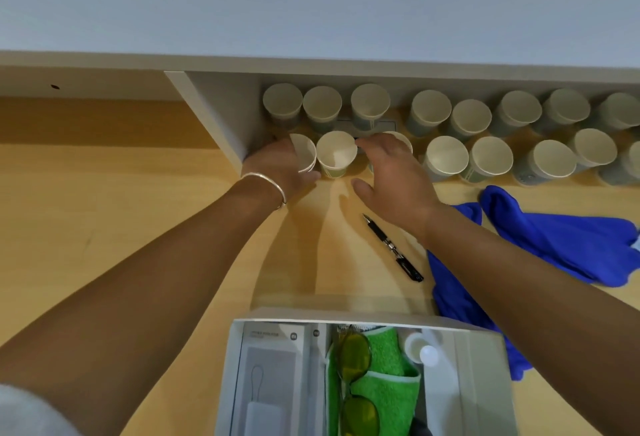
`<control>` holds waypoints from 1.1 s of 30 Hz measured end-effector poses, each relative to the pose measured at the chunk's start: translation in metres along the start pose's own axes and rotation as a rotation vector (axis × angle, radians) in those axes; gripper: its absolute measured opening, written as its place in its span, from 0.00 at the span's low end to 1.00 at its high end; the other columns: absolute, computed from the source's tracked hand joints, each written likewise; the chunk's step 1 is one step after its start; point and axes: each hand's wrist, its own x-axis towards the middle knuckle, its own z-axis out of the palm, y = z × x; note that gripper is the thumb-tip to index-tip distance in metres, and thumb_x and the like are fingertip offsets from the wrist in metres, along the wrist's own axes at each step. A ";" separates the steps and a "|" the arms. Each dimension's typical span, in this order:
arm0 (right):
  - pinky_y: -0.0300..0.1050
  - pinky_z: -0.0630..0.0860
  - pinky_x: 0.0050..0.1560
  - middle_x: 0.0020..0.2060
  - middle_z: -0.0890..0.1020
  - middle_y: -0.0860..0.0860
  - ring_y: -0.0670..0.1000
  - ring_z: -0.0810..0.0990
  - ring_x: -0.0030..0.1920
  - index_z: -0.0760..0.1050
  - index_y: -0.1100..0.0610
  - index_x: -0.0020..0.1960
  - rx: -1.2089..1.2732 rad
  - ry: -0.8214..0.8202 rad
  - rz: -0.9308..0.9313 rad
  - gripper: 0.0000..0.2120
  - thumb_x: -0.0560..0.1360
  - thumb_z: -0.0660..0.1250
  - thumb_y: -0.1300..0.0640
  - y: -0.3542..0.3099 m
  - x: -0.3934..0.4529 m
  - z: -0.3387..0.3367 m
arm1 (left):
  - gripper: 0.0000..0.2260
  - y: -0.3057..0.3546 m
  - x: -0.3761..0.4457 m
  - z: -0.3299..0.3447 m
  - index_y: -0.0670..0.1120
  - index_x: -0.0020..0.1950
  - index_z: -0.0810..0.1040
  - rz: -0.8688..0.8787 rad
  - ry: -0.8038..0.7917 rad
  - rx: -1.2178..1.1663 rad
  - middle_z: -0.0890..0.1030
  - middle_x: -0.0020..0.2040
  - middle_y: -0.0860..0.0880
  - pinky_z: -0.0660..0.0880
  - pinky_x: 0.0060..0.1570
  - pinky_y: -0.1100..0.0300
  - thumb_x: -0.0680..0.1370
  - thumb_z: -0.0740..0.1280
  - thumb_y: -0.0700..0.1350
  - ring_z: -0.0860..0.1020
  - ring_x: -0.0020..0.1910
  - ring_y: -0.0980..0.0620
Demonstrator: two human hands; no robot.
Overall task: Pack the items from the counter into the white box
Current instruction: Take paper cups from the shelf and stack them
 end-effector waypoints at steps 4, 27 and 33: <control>0.54 0.69 0.65 0.66 0.71 0.57 0.58 0.67 0.67 0.64 0.52 0.71 -0.073 0.044 0.039 0.32 0.71 0.71 0.49 0.007 0.005 0.003 | 0.30 -0.005 -0.017 0.014 0.42 0.65 0.66 0.038 0.058 -0.046 0.76 0.58 0.41 0.72 0.44 0.54 0.72 0.69 0.59 0.78 0.52 0.40; 0.52 0.72 0.51 0.56 0.75 0.60 0.62 0.75 0.55 0.68 0.59 0.66 -0.130 0.144 0.168 0.31 0.70 0.69 0.42 0.037 0.022 -0.008 | 0.38 -0.049 -0.069 0.027 0.53 0.67 0.67 0.007 -0.015 -0.593 0.75 0.62 0.50 0.74 0.59 0.47 0.62 0.81 0.49 0.74 0.59 0.46; 0.50 0.75 0.50 0.62 0.72 0.57 0.59 0.74 0.58 0.65 0.54 0.70 0.081 0.254 0.108 0.34 0.70 0.68 0.39 0.002 0.024 -0.026 | 0.37 -0.050 -0.066 0.027 0.53 0.65 0.67 0.019 -0.008 -0.579 0.74 0.59 0.51 0.75 0.56 0.49 0.62 0.81 0.52 0.73 0.57 0.47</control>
